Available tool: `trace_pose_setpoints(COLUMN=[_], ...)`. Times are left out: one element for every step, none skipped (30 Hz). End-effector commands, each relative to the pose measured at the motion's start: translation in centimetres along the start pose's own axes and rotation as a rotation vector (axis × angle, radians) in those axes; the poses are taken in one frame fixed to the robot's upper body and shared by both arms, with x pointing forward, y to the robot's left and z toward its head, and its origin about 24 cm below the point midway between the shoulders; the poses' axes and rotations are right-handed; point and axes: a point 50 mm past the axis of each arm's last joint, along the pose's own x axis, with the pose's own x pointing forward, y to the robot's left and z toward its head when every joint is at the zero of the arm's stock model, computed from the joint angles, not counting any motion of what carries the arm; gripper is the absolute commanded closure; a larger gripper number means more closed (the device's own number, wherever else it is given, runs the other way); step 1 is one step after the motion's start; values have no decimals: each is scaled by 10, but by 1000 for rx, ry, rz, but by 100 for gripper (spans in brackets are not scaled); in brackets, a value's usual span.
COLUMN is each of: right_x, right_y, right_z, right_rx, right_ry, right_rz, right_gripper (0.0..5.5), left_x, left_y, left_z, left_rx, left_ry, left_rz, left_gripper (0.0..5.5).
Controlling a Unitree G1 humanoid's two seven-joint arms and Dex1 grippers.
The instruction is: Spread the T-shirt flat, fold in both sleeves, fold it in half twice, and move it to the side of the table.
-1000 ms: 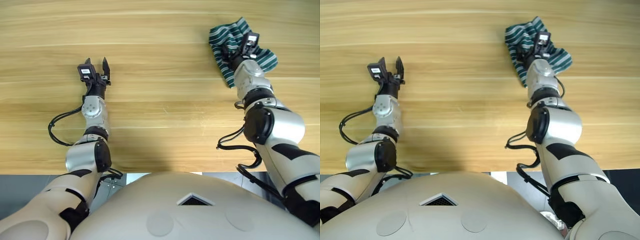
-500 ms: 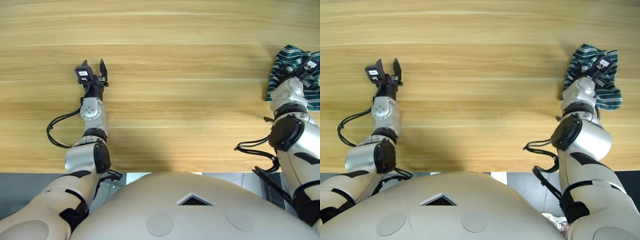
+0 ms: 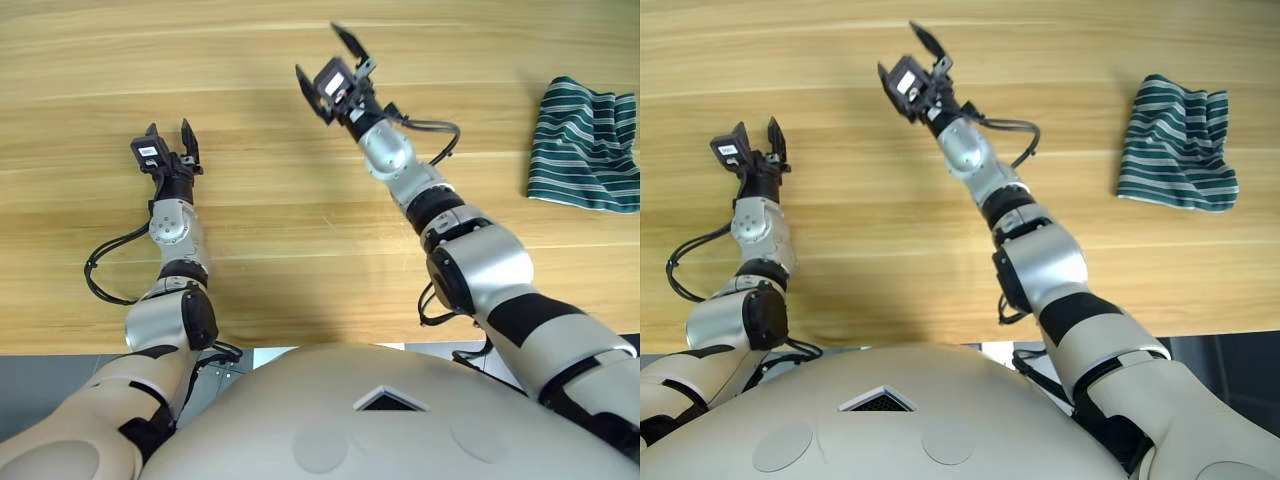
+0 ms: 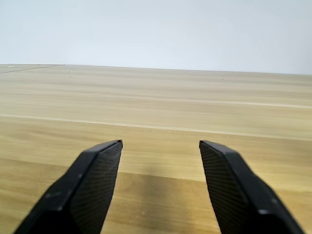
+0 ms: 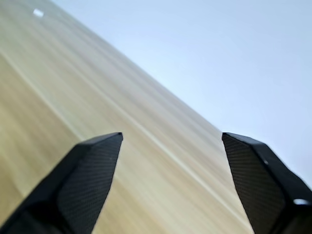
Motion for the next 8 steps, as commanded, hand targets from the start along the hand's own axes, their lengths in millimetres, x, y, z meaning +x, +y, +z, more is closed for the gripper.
trace_pose_setpoints(right_x=[-12, -17, -22, -27, -33, -38, -43, -47], right_y=[12, 10, 5, -1, -7, -13, -17, -20], right_z=[-28, -37, -46, -54, -60, -67, -71, -76], right_rx=[-5, 32, 76, 119, 168, 209, 243, 263], right_ry=[208, 273, 332, 375, 408, 432, 453, 470], right_rz=[15, -24, -73, -125, -185, -230, -268, -296], right_gripper=[173, 173, 173, 173, 173, 173, 173, 173], left_x=[-41, -36, -31, -25, -18, -13, -8, -5], left_y=[2, -4, -11, -20, -32, -43, -55, -66], left_z=[-41, -39, -38, -35, -32, -29, -26, -24], left_rx=[-53, -53, -53, -61, -65, -65, -75, -85], left_ry=[178, 176, 177, 177, 168, 163, 161, 161], left_rz=[44, 19, -13, -49, -84, -125, -161, -187], left_gripper=[256, 256, 256, 256, 256, 256, 256, 256])
